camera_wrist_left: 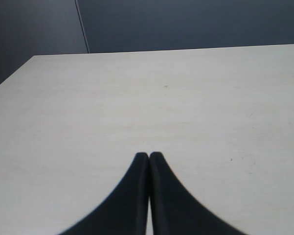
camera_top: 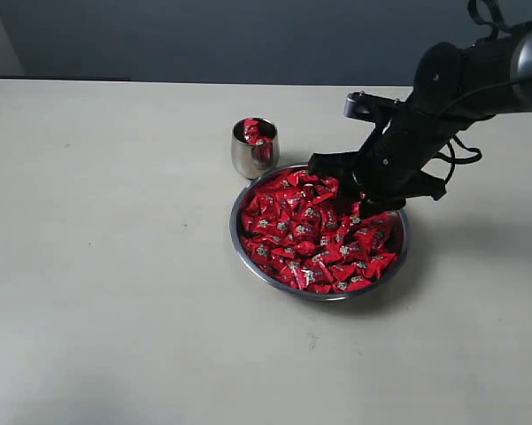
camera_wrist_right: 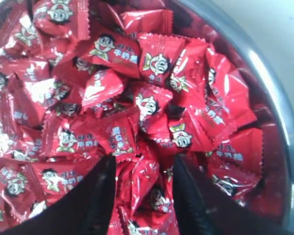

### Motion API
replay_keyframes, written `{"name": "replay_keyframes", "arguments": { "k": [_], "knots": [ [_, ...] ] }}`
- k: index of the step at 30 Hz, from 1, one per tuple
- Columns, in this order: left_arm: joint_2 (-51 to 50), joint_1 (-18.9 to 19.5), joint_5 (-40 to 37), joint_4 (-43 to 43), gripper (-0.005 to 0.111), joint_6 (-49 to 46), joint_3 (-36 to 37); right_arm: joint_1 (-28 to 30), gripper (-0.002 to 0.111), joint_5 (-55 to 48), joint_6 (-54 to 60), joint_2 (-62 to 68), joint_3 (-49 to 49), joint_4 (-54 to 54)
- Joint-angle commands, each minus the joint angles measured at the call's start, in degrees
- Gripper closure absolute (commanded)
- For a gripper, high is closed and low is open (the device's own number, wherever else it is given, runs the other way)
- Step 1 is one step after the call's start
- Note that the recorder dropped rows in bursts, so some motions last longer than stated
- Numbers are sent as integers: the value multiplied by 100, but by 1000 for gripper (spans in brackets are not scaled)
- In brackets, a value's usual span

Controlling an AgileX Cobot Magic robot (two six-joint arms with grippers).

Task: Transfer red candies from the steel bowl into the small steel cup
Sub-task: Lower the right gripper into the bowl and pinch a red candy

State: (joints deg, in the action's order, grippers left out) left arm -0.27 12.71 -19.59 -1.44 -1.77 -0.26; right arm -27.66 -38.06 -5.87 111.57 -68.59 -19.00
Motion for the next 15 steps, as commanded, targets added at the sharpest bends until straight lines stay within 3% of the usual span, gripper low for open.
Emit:
{"name": "replay_keyframes", "arguments": {
  "k": [1,15],
  "knots": [
    [27,-27,45,-13,106,8,26,33,71,133,-16,175,-38,-239],
    [27,-27,45,-13,106,8,26,33,71,137,-16,440,-38,-261]
  ]
}}
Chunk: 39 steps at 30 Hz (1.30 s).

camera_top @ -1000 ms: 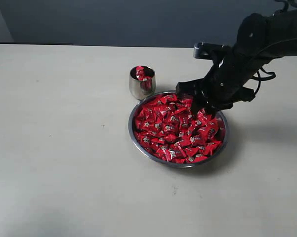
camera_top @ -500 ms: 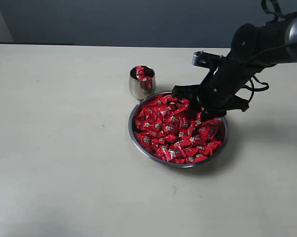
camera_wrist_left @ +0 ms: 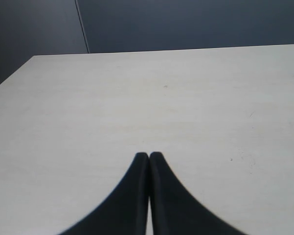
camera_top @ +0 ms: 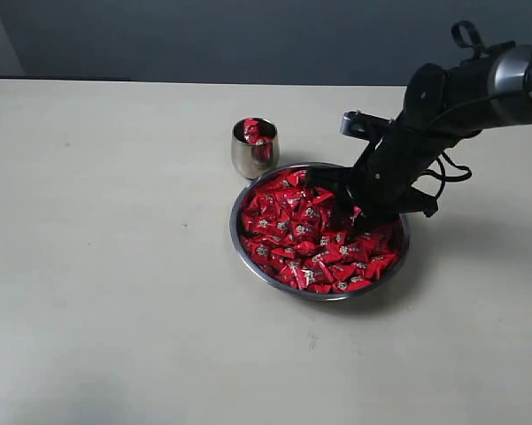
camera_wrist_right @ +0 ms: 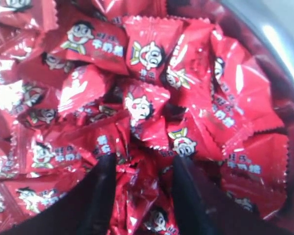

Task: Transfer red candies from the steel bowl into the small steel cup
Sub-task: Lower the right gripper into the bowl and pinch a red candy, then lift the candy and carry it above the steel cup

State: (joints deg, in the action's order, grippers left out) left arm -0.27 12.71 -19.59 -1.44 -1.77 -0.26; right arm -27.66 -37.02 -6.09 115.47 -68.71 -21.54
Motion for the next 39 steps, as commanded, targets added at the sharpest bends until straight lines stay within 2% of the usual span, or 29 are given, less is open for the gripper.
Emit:
{"name": "replay_keyframes", "arguments": {
  "k": [1,15,22,29,39],
  "knots": [
    [27,-27,45,-13,106,8,26,22,71,34,6,68,-27,-8],
    [27,-27,45,-13,106,8,26,22,74,-116,54,108,-27,-33],
    [27,-27,45,-13,106,8,26,22,109,-75,219,108,-27,-33],
    [27,-27,45,-13,106,8,26,22,109,-62,310,-18,-27,-8],
    [27,-27,45,-13,106,8,26,22,109,69,310,-909,-27,331]
  ]
}}
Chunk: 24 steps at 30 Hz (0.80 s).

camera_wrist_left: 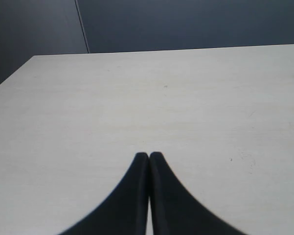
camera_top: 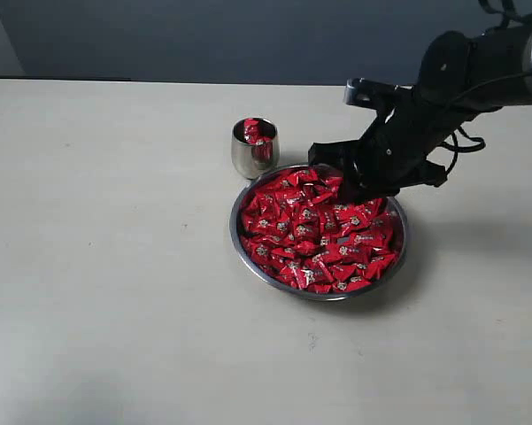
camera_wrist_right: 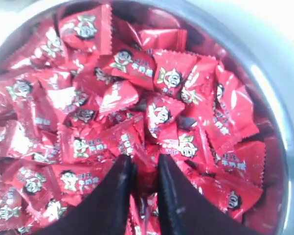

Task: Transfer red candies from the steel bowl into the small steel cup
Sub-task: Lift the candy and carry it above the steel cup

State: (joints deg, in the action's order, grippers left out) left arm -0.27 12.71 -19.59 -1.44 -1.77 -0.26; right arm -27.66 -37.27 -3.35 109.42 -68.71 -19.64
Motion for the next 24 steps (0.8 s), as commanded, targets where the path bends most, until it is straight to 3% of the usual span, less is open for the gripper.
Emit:
{"name": "replay_keyframes", "arguments": {
  "k": [1,9,12,17,24],
  "knots": [
    [27,-27,45,-13,106,8,26,22,109,219,112,-429,-27,174],
    [27,-27,45,-13,106,8,26,2,109,1381,1657,-650,-27,-707],
    [27,-27,45,-13,106,8,26,-409,109,1750,2698,-475,-27,-1501],
    [27,-27,45,-13,106,8,26,-852,109,2852,2737,-164,-41,-1432],
    [27,-27,45,-13,106,8,26,-784,109,2768,2737,291,-727,-1419]
  ]
}}
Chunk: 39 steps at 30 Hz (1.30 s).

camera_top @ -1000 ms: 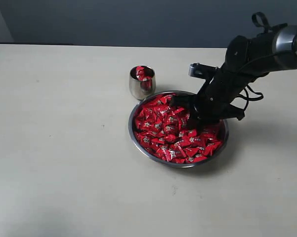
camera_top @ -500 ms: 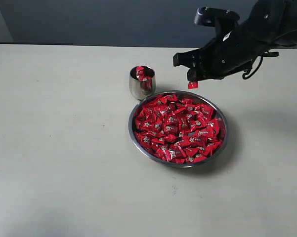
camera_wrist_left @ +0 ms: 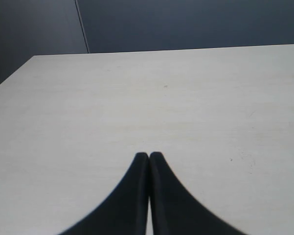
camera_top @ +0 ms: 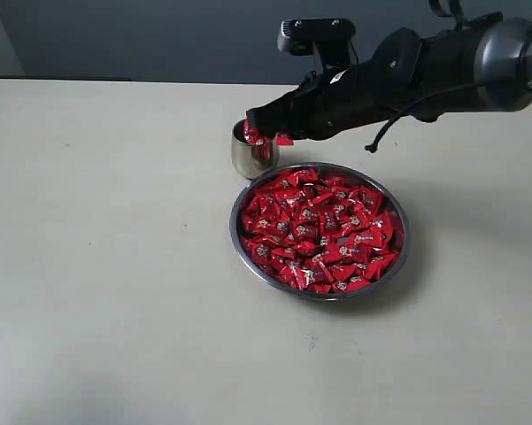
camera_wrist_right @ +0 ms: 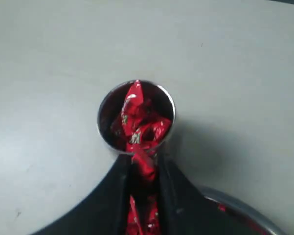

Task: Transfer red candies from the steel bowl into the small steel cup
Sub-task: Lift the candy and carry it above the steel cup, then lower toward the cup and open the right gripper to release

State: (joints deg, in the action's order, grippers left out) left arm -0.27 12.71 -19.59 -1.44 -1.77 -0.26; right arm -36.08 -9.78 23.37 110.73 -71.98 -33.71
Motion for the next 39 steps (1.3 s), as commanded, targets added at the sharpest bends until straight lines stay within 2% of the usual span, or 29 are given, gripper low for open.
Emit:
{"name": "replay_keyframes", "arguments": {
  "k": [1,15,18,24,39],
  "knots": [
    [27,-27,45,-13,106,8,26,58,109,-63,65,222,-540,13],
    [27,-27,45,-13,106,8,26,71,109,-687,-14,1256,-2038,424],
    [27,-27,45,-13,106,8,26,71,109,-809,-561,1400,-2221,1096],
    [27,-27,45,-13,106,8,26,71,109,-832,-1550,1411,-2261,2422],
    [27,-27,45,-13,106,8,26,71,109,-615,-1613,1411,-2261,2611]
  ]
}}
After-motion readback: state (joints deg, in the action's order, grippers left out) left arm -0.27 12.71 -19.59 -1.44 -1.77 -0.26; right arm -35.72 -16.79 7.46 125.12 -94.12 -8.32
